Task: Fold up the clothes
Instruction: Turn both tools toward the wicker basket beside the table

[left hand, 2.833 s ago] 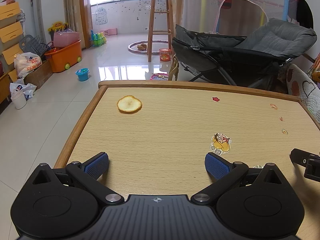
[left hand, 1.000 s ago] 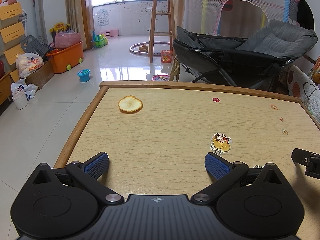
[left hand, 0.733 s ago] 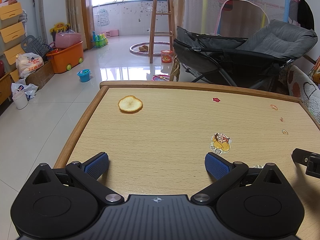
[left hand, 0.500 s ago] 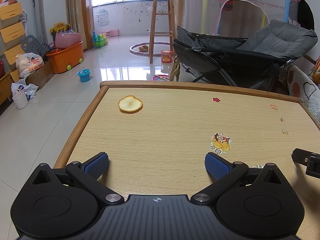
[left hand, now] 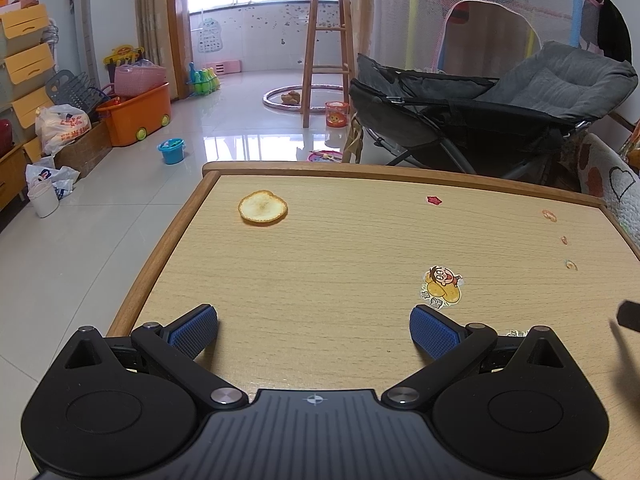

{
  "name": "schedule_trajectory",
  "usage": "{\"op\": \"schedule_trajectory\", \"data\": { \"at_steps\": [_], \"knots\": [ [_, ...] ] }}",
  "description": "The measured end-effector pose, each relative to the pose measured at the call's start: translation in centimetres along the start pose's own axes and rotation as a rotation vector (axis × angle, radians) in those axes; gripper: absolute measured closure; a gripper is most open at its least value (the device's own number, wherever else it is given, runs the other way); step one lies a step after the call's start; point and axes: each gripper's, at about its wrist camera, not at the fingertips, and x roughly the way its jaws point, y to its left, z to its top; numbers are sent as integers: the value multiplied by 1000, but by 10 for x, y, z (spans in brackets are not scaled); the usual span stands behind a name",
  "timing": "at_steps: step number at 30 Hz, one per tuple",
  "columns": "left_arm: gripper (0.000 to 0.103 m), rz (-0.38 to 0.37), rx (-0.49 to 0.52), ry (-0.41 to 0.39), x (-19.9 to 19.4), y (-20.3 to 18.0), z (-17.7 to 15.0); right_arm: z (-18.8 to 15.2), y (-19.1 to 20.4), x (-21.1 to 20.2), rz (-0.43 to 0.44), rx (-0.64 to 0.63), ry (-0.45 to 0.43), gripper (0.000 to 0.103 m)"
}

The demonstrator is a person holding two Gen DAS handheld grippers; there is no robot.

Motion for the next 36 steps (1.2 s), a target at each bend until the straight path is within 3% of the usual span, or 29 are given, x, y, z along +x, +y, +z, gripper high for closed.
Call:
{"op": "schedule_trajectory", "data": {
  "at_steps": [13, 18, 26, 32, 36],
  "knots": [
    [0, -11, 7, 4, -1, -2, 1, -1, -54, -43, -25, 14, -26, 10],
    [0, -93, 25, 22, -9, -10, -2, 1, -82, -55, -16, 49, -19, 10],
    [0, -225, -72, 33, -35, -38, 5, 13, -109, -65, -19, 57, 9, 10],
    [0, -324, 102, -1, -66, -99, 19, 31, -128, -75, -11, -50, -32, 10],
    [0, -414, 136, -6, -83, -140, 31, 43, -158, -77, 12, -1, -41, 10]
  ]
}}
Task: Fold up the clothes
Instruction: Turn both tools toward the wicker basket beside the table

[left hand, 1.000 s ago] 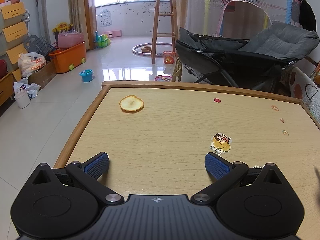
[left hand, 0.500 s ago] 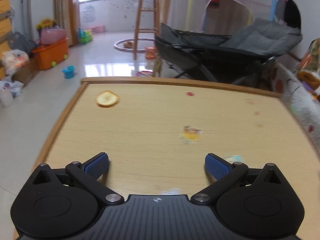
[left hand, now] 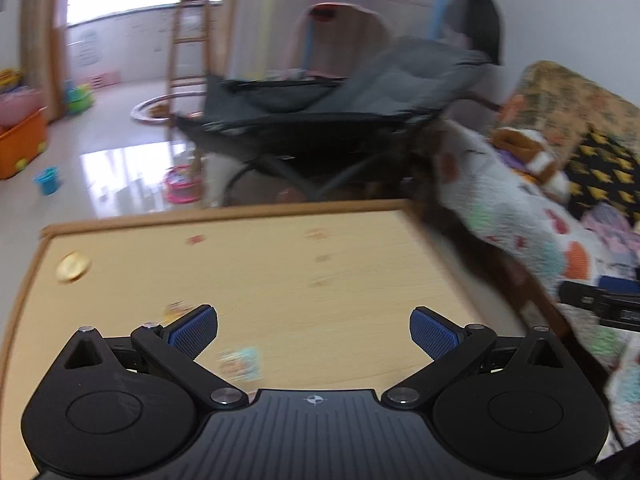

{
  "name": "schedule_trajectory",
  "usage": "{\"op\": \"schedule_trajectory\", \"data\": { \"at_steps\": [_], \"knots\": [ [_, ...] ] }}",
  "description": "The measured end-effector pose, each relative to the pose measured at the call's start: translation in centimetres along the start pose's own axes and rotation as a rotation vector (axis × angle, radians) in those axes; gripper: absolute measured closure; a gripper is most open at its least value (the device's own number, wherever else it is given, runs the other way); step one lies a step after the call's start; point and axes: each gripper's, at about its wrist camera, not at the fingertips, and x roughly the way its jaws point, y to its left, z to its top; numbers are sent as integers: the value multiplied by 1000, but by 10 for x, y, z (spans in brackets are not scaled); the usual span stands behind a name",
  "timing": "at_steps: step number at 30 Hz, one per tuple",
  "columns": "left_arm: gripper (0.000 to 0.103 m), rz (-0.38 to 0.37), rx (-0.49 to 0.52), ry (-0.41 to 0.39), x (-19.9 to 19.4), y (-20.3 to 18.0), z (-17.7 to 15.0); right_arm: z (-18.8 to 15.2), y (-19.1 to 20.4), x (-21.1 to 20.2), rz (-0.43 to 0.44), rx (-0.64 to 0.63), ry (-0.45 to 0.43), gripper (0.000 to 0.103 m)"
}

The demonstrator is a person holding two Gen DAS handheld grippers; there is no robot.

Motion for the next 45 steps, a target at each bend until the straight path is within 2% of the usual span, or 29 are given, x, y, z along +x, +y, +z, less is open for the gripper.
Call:
{"op": "schedule_trajectory", "data": {
  "at_steps": [2, 7, 11, 14, 19, 26, 38, 45],
  "knots": [
    [0, -40, 12, -5, 0, -23, 6, 5, -17, 1, 22, 26, -4, 10],
    [0, -111, 65, -7, 2, -80, 12, 6, -44, 7, -16, -53, 2, 10],
    [0, -156, 103, -25, -2, -110, 12, 2, -65, 14, -17, -99, 16, 10],
    [0, -177, 114, 6, 4, -124, 12, -5, -82, 24, -24, -101, 41, 12],
    [0, -198, 122, 41, 18, -125, 9, -23, -110, 47, -26, -74, 89, 13],
    [0, -236, 150, 93, 53, -130, 4, -53, -136, 91, -9, -28, 183, 22],
    [0, -246, 157, 185, 122, -142, 9, -109, -136, 182, -22, -70, 362, 31],
    [0, -232, 215, 228, 149, -151, 15, -135, -135, 228, -30, -82, 435, 36]
  ]
}}
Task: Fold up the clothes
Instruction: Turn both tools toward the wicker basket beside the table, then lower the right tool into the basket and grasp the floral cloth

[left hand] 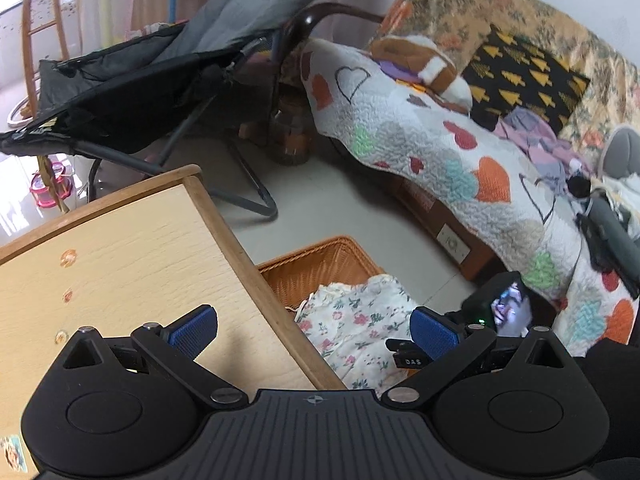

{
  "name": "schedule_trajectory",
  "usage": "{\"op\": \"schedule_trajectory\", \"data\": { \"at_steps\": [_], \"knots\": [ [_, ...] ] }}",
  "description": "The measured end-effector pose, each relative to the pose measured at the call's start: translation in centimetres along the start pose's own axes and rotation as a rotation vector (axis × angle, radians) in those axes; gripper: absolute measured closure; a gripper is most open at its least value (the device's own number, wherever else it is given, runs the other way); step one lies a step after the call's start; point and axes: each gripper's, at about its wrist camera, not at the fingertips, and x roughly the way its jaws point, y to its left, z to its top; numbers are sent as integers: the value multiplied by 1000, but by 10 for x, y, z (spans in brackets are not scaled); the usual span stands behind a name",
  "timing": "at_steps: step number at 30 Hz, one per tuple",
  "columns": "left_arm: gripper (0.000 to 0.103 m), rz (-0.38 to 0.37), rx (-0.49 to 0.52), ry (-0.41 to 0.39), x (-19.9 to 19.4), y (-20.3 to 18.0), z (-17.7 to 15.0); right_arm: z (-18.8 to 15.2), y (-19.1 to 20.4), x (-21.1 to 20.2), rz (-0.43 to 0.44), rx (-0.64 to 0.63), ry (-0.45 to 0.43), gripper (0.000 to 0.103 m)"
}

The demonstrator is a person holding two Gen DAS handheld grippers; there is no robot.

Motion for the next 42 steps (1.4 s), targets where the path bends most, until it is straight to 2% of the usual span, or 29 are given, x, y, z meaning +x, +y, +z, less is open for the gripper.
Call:
{"op": "schedule_trajectory", "data": {
  "at_steps": [13, 18, 20, 22, 24, 28, 30, 42],
  "knots": [
    [0, 4, -22, 10, 14, 13, 8, -10, -18, 65, -78, 30, 59, 40],
    [0, 7, -30, 11, 16, 19, 7, -10, -16, 82, -121, 28, 34, 40],
    [0, 8, -34, 13, 17, 22, 8, -9, -10, 85, -159, 6, 26, 48],
    [0, 10, -44, 16, 18, 24, 7, -7, -6, 88, -192, -13, 25, 70],
    [0, 8, -51, 16, 18, 26, 7, -6, -6, 92, -192, -6, 41, 84],
    [0, 15, -44, 14, 17, 28, 5, -6, -14, 93, -206, 34, 44, 98],
    [0, 18, -45, 15, 18, 29, 5, -8, -16, 91, -204, 46, 34, 103],
    [0, 21, -58, 18, 17, 32, 1, -17, -20, 72, -126, 86, 12, 103]
  ]
}}
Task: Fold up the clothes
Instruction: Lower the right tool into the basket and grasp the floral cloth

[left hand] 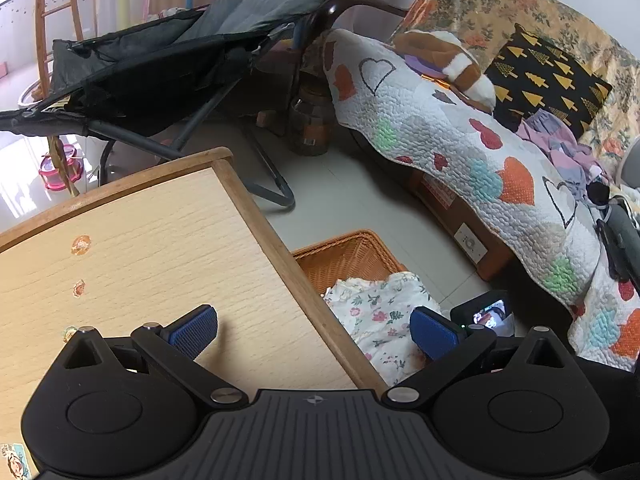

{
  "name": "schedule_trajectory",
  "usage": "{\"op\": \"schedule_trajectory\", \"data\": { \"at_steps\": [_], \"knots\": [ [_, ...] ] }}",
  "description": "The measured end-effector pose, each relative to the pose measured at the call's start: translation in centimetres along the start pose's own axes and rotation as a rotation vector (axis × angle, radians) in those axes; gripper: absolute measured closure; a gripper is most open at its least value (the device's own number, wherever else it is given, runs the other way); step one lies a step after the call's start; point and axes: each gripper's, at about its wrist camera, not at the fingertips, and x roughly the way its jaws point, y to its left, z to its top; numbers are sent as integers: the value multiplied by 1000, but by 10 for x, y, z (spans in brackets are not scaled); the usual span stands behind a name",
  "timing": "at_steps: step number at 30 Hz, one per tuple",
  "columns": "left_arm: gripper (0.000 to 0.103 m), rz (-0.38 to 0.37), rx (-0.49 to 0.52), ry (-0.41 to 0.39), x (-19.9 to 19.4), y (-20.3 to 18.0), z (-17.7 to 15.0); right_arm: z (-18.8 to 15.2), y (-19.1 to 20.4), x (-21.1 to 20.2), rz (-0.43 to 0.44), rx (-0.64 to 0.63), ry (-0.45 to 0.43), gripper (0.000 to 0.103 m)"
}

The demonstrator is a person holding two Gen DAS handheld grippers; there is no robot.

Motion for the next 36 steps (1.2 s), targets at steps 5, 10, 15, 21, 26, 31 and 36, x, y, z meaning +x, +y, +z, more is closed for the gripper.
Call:
{"op": "schedule_trajectory", "data": {
  "at_steps": [5, 10, 15, 21, 26, 31, 36],
  "knots": [
    [0, -10, -14, -5, -2, 3, 0, 2, 8, 4, 55, -41, -22, 97],
    [0, -20, -36, 4, 1, 6, 2, 5, 19, 24, 125, -8, 7, 69],
    [0, -24, -57, 10, 6, 9, 3, 4, 42, 47, 183, -55, 50, 61],
    [0, -36, -53, 13, 10, 8, 3, -2, 64, 84, 190, -94, 154, 57],
    [0, -41, -43, 15, 12, 5, 4, -11, 71, 107, 159, -51, 221, 57],
    [0, -43, -40, 25, 15, 4, 5, -16, 72, 121, 146, -32, 238, 57],
    [0, -39, -38, 29, 18, 6, 5, -19, 73, 135, 138, 0, 281, 57]
  ]
}}
